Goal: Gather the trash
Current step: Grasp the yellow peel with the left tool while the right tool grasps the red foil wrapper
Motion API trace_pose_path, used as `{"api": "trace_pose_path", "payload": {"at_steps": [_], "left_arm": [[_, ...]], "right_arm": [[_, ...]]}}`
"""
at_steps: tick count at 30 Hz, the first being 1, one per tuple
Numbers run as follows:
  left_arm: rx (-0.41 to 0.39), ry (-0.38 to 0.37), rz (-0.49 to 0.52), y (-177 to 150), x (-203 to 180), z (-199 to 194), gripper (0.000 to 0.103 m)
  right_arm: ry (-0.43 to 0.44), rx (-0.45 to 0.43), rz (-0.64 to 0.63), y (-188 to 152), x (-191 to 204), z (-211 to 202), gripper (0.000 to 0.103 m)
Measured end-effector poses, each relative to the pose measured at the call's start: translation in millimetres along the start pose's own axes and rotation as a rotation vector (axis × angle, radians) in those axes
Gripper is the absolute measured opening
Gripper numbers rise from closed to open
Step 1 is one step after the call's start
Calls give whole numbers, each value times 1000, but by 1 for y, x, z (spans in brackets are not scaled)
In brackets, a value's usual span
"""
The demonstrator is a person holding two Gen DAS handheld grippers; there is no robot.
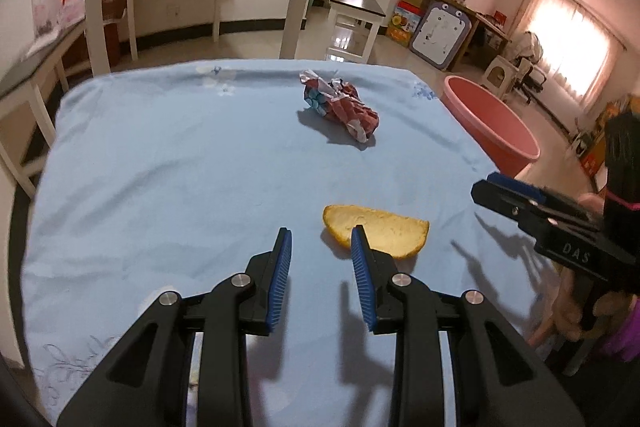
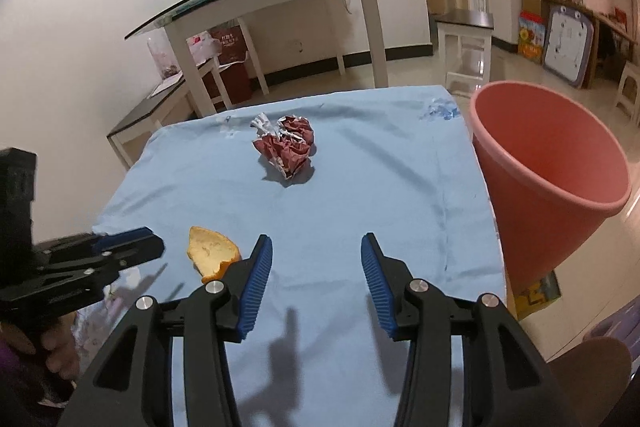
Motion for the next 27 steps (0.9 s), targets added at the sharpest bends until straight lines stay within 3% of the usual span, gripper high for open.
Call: {"api": "trace_pose_path", "payload": {"at_steps": [5,9,12,19,20,21,22,27], "left_arm": [[30,-11,-39,3,-2,18,31],[54,5,-45,5,-6,30,31],[64,8,-56,6,-6,36,31],[52,-3,-81,6,-6,37,31],[48,-5,-88,6,-6,36,27],[44,-8,-92,7,-4,35,14],[39,-5,-96,7,-3,34,9],[-9,-8,-102,12,-6,19,4]], "right_arm": [[20,45,18,-1,0,9,46],[24,29,-7,7,6,9,46],[34,21,-29,14,12,10,54],[31,19,-57,30,18,24,55],[33,20,-57,33,19,26,55],[34,23,-58,36,19,30,55],[33,28,-61,40,20,35,55],[55,52,-68,54,29,56,55]]}}
Point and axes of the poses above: each gripper's, at about its wrist camera, not at the fingertips, and z roughly the way its jaws point, x to its left, y to its top, the point moved 7 cm from there along z, roughly the way its jaws point, and after that the axes turned 7 degrees about -y, right-handed, at the moved point
